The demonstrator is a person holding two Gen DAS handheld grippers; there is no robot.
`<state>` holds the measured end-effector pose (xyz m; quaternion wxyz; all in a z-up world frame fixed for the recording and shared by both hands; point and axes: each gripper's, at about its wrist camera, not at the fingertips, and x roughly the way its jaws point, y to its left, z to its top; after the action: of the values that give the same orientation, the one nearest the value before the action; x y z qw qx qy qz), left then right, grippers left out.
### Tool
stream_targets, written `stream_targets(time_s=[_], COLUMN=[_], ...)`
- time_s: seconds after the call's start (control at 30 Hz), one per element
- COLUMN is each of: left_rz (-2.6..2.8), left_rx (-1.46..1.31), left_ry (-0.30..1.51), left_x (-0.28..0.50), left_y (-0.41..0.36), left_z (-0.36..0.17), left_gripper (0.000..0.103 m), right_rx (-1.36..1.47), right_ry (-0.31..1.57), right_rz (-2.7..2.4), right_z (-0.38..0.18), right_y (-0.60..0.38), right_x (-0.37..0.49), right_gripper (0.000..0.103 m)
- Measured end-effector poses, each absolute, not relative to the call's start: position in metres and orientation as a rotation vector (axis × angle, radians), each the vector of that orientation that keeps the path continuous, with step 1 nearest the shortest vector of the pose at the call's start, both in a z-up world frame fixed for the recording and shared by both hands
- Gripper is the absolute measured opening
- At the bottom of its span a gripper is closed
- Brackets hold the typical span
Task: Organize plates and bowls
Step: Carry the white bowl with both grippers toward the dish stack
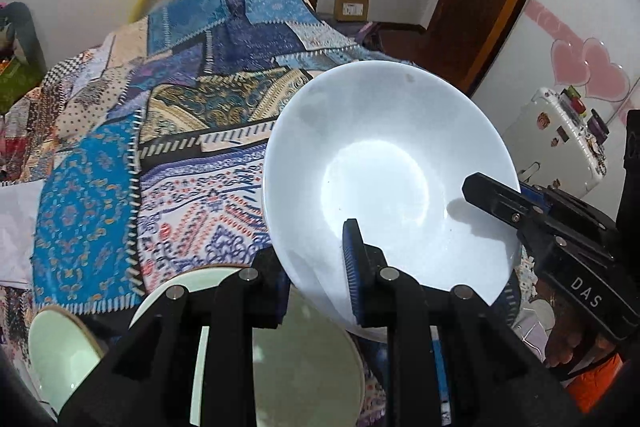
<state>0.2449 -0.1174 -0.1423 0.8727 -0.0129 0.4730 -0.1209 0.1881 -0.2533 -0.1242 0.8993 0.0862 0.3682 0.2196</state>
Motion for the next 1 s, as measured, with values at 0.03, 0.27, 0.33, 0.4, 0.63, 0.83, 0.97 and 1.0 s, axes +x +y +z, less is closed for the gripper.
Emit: stream_targets(time_s=[0.03,0.27,0.33,0.4,0.63,0.83,0.97,1.0], left_rz=[-0.250,-0.233,-0.228,-0.224,-0.204,-0.177,-0.152,-0.143], left_rx=[-0.027,-0.047,-0.050,-0.057,-0.090,-0.117,-0.131,-0.136], left_ry=[0.983,0.948,0.933,0.921,0.898,0.885,0.879,0.877], left_x=[0.242,0.217,0.208,0.201,0.180,0.165,0.153,0.150], left_y=[-0.116,-0.097,-0.091,-0.084,-0.058,-0.032,-0.012,-0.006], left_z=[-0.139,-0.119,-0.113,-0.108,-0.098,-0.095,-0.094,-0.094], left_gripper=[0.024,0.024,0.024,0.024,0.024,0.024,0.024,0.024], right_rx=[0.178,0.173,0.171,0.164,0.142,0.121,0.114,0.110], right_ry=[0.757,0.723,0.717,0.712,0.700,0.695,0.699,0.699], right_rz=[0.458,0.480,0.486,0.491,0.516,0.548,0.575,0.582], right_z=[-0.122,-0.109,-0.106,-0.103,-0.096,-0.094,-0.093,-0.094], right_y=[-0.251,-0.234,-0.229,-0.223,-0.201,-0.177,-0.162,-0.157], right_x=[0.186,0.170,0.166,0.162,0.149,0.141,0.139,0.138], right_gripper=[0.018,0.018,0.018,0.018,0.018,0.018,0.018,0.018])
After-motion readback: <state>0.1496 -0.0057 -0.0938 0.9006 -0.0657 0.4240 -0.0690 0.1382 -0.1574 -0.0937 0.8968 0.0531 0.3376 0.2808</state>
